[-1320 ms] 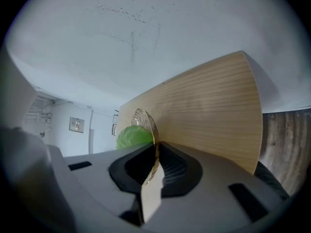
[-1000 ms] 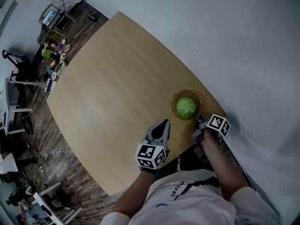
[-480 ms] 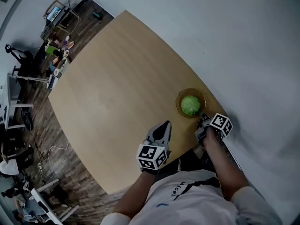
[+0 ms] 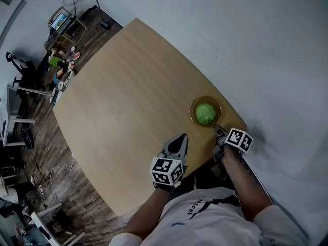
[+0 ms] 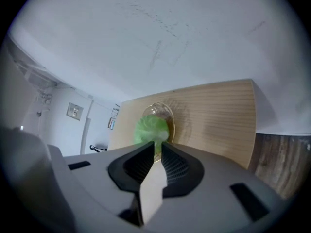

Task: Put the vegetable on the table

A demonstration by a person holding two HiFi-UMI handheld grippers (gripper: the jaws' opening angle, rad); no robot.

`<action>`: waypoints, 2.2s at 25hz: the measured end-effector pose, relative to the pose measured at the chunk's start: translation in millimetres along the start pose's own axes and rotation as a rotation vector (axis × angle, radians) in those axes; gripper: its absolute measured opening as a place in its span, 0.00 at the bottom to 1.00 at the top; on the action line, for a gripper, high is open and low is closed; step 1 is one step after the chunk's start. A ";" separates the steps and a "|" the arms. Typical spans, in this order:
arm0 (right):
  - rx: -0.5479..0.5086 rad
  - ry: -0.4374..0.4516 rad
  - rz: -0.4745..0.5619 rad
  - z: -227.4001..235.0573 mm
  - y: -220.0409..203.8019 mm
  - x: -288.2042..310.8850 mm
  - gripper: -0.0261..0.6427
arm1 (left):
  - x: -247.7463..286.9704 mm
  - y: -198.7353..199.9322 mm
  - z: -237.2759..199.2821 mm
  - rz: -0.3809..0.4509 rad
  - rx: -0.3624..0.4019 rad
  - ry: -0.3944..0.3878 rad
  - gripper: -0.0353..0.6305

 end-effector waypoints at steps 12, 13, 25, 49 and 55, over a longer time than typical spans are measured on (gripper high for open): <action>-0.470 0.222 0.139 -73.0 -49.9 -97.6 0.06 | -56.4 -4.4 42.8 0.030 0.039 -0.063 0.07; -0.516 0.239 0.162 -79.9 -56.6 -108.1 0.06 | -62.5 -3.7 47.9 0.032 0.046 -0.067 0.07; -0.781 0.354 0.372 -124.6 -137.3 -203.1 0.06 | -141.6 -0.6 100.9 0.113 0.125 -0.081 0.07; -0.911 0.456 0.432 -163.9 -189.0 -254.9 0.06 | -214.2 14.6 132.0 0.252 0.184 -0.031 0.07; -0.920 0.457 0.428 -169.5 -191.0 -246.7 0.06 | -215.5 17.0 123.7 0.254 0.186 -0.029 0.07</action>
Point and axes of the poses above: the fingertips, and each gripper's own axes: x forward along the fingers, z to its right, y out of its top, the point moved 10 cm from there along -x, backward along the fingers, and after that the axes turned 14 degrees about -y, right-handed, at the moved point
